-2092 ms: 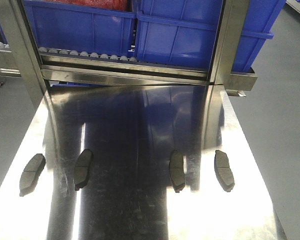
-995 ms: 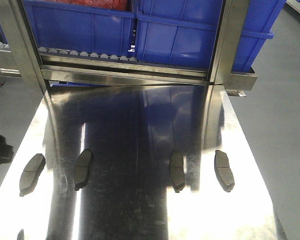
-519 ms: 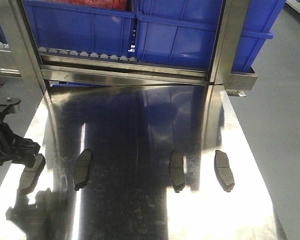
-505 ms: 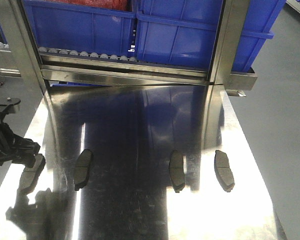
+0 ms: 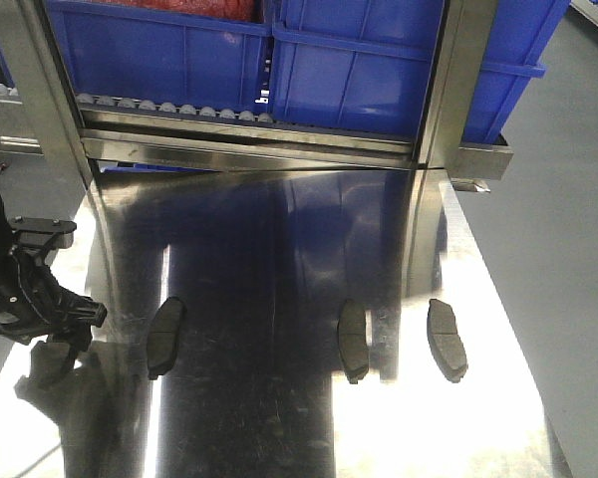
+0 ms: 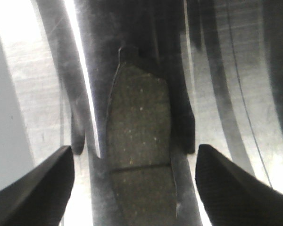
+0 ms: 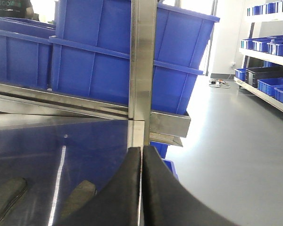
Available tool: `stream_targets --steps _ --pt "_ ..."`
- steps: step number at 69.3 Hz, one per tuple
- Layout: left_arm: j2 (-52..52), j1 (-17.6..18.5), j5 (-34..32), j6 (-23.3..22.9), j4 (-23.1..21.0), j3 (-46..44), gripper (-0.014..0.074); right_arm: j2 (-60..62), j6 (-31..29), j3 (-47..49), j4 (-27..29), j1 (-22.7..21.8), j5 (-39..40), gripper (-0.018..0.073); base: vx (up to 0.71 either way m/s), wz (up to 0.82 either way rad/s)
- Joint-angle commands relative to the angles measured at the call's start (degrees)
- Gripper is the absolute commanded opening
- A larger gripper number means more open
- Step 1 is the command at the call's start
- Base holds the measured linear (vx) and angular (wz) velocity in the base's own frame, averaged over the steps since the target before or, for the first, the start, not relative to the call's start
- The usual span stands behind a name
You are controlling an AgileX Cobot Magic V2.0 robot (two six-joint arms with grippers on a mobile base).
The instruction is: Move and align brake pads A on conveyor
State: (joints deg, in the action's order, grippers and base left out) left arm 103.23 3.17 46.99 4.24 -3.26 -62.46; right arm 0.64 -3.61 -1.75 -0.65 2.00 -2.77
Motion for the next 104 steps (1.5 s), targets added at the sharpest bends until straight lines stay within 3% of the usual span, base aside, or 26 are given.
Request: stream_targets --steps 1,10,20,39,49,73,91,104 --pt "-1.35 0.51 -1.11 -0.75 -0.33 -1.45 0.0507 0.88 -0.05 -0.13 0.01 0.15 4.36 -0.001 0.0 0.0" --pt "-0.29 0.51 -1.07 -0.75 -0.33 -1.45 0.0473 0.88 -0.05 -0.13 0.01 0.15 4.36 -0.001 0.0 0.0" --pt "0.33 0.51 -2.09 -0.89 -0.33 -1.45 0.0365 0.88 -0.05 -0.13 0.01 0.15 4.36 -0.001 0.0 0.0" --pt "-0.46 0.51 -3.39 -1.68 -0.4 -1.31 -0.0007 0.88 -0.05 -0.13 0.01 0.15 4.36 -0.001 0.0 0.0" --pt "-5.31 0.65 -7.24 -4.83 -0.39 0.5 -0.0008 0.88 -0.05 -0.13 0.01 0.15 4.36 -0.001 0.0 0.0" --pt "-27.08 1.02 -17.54 -5.91 -0.51 11.42 -0.0007 0.88 -0.05 -0.13 0.01 0.15 4.36 -0.001 0.0 0.0" --pt "-49.76 1.02 -29.0 -6.08 -0.51 25.06 -0.0007 0.88 -0.05 -0.13 0.01 0.15 4.36 -0.001 0.0 0.0" --pt "-66.68 1.02 -30.43 -6.92 -0.57 32.46 -0.0007 0.88 -0.05 -0.13 0.01 0.15 4.36 -0.001 0.0 0.0"
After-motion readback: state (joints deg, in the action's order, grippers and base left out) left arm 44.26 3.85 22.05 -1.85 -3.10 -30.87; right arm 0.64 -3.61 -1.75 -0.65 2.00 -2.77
